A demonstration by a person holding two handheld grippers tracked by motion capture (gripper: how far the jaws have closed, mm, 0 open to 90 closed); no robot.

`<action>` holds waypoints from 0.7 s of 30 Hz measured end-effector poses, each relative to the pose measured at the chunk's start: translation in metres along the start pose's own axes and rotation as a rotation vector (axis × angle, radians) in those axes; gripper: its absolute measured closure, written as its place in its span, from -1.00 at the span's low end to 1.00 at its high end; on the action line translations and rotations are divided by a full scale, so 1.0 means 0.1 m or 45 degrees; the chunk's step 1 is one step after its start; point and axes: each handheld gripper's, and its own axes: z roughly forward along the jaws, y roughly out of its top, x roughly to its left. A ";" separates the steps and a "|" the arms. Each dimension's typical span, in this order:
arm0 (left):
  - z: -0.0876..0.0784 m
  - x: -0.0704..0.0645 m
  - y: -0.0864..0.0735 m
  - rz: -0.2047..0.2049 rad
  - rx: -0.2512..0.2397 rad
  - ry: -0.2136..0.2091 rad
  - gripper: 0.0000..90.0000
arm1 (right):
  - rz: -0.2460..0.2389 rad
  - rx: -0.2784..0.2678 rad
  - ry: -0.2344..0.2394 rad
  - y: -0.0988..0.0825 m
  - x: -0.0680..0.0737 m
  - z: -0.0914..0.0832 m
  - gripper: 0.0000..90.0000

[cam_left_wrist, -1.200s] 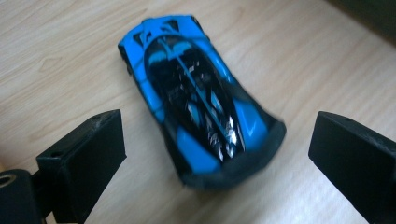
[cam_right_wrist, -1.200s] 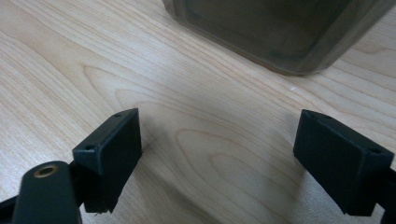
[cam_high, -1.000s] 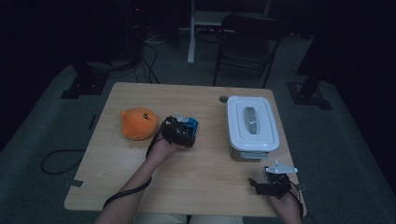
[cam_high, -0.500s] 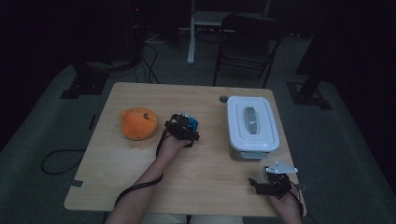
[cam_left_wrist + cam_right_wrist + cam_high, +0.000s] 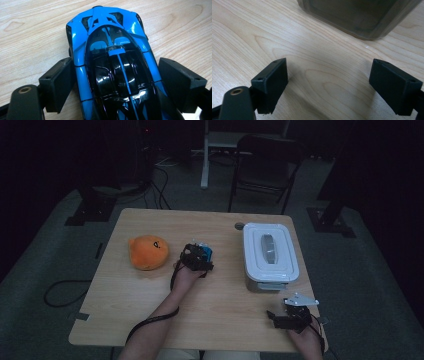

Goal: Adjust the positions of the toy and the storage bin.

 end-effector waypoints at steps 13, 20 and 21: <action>-0.10 0.01 0.02 0.075 0.040 -0.030 -0.42 | 0.002 -0.001 -0.002 0.00 0.00 0.00 -0.66; -0.35 0.03 0.01 0.141 0.012 -0.106 -0.42 | 0.002 -0.001 -0.002 0.00 0.00 0.00 -0.66; -0.38 0.03 0.00 0.160 0.007 -0.117 -0.42 | 0.002 -0.001 -0.002 0.00 0.00 0.00 -0.66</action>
